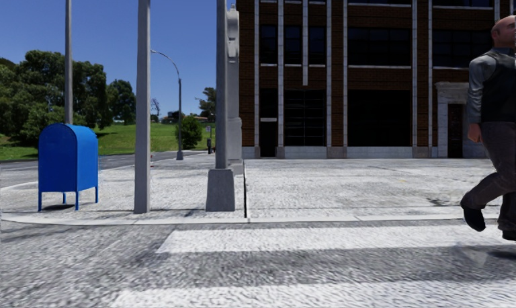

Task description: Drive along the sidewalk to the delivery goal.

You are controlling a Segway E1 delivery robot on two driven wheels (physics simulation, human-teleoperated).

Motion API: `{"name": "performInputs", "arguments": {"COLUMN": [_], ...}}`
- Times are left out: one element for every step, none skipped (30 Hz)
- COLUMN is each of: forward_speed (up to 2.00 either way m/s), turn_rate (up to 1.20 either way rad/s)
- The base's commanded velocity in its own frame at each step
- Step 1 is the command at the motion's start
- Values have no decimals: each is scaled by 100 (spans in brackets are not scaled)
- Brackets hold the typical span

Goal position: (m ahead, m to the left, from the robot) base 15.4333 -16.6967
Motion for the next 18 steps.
{"name": "performInputs", "arguments": {"forward_speed": [200, 200, 200, 200, 200, 200, 200, 200, 200, 200, 200, 200, 200, 200, 200, 200, 195, 186], "turn_rate": [-41, -41, -41, -41, -41, -41, -42, -42, -42, -42, -42, -42, -42, -42, -42, -42, -42, -42]}}
